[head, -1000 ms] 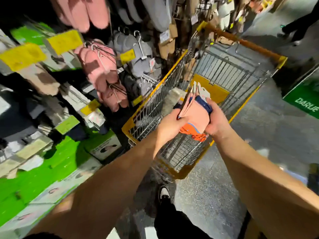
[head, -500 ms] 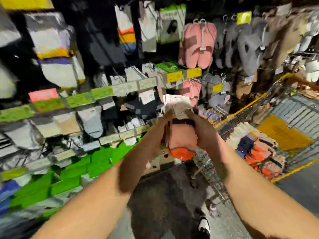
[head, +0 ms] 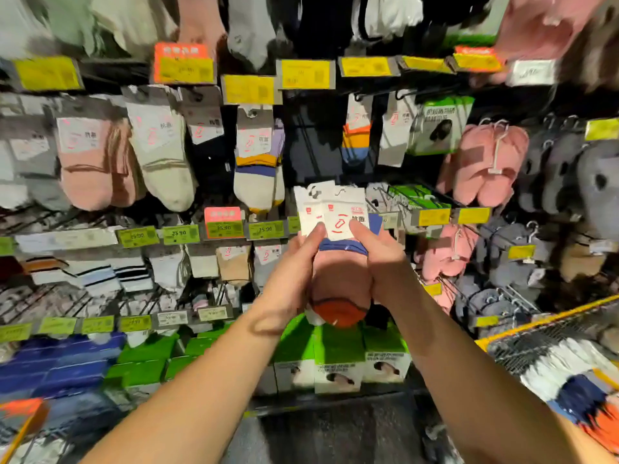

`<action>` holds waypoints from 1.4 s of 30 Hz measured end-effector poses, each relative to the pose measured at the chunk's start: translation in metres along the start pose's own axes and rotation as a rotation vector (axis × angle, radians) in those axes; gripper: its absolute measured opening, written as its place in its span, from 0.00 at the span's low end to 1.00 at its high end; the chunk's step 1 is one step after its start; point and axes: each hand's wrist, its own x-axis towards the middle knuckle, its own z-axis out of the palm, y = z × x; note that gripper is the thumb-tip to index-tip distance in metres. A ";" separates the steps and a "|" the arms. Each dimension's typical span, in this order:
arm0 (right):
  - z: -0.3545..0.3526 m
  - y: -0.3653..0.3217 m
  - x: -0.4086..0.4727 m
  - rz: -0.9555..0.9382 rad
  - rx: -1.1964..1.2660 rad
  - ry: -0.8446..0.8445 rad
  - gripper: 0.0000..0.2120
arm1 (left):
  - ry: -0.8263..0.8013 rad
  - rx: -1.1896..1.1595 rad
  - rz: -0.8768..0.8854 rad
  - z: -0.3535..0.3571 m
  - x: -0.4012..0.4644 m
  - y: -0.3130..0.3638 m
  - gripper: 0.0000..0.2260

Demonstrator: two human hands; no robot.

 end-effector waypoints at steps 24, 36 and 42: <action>0.020 -0.074 0.169 -0.147 -0.177 -0.203 0.20 | 0.516 0.060 0.450 -0.026 0.048 0.081 0.17; 0.037 -0.068 0.217 -0.179 -0.236 -0.202 0.16 | 0.478 0.146 0.485 -0.030 0.045 0.097 0.11; 0.043 -0.077 0.220 -0.189 -0.151 -0.205 0.12 | 0.458 0.132 0.465 -0.028 0.044 0.100 0.14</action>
